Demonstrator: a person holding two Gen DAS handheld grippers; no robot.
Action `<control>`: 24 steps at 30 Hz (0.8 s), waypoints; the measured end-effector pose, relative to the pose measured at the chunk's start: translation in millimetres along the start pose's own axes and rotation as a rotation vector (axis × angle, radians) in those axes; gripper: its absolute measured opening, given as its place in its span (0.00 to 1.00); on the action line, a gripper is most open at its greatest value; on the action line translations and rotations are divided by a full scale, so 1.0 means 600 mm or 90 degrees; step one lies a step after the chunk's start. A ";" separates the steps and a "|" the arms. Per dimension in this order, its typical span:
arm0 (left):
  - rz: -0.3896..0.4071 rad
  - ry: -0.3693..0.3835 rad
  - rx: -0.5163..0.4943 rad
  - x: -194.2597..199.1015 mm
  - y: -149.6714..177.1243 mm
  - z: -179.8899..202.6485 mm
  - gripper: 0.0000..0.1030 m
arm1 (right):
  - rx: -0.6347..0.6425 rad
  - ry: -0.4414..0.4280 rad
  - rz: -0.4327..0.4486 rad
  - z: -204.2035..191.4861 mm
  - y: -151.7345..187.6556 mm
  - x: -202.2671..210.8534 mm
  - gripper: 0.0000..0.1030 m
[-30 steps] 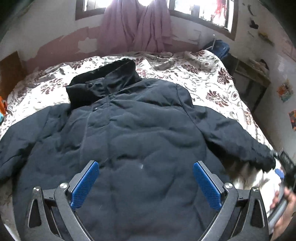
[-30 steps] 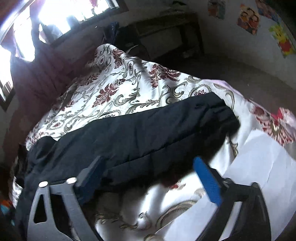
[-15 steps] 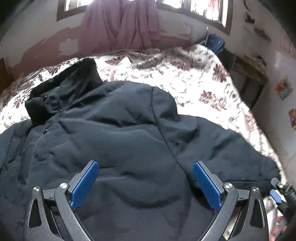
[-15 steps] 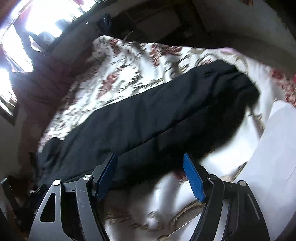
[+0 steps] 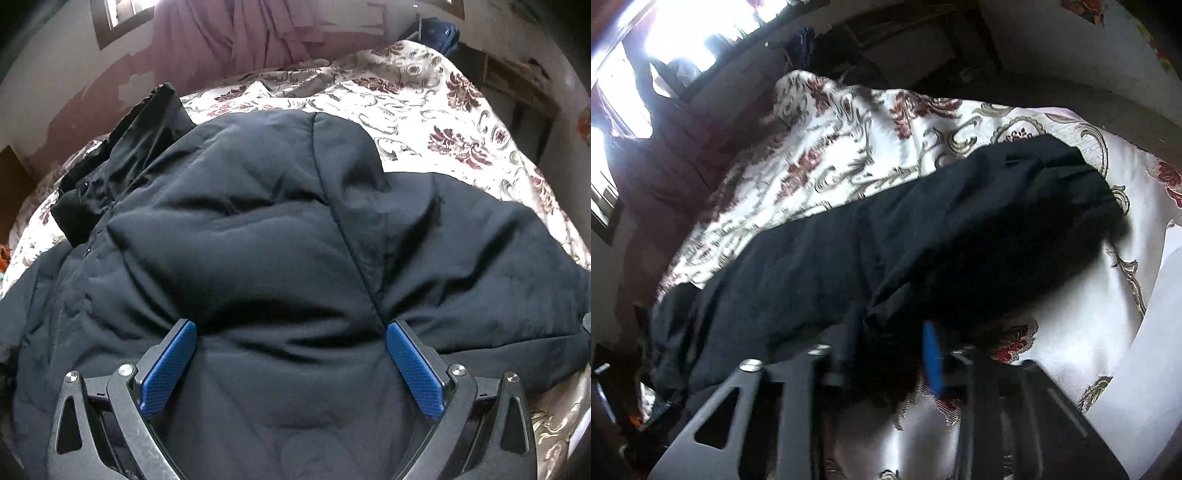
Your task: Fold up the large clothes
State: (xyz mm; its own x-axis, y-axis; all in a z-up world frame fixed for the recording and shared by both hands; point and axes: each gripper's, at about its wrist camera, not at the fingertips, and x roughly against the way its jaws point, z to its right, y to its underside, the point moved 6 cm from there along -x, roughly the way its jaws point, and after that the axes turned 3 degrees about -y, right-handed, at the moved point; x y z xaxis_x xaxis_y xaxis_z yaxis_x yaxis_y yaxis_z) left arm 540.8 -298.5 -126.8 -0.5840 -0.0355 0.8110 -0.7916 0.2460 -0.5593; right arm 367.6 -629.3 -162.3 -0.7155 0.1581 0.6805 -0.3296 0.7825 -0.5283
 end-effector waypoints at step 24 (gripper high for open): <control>0.022 0.168 0.253 0.184 0.130 -0.384 0.99 | 0.744 -0.246 0.142 -0.544 0.286 0.231 0.10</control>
State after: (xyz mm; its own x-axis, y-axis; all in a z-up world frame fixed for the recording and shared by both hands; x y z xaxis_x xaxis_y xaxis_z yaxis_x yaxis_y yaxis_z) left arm 455.9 -60.1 -41.4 -0.5865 0.2267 0.7776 -0.8098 -0.1481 -0.5676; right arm 412.9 -276.4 6.9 -0.8949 -0.1229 0.4290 -0.3852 -0.2727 -0.8816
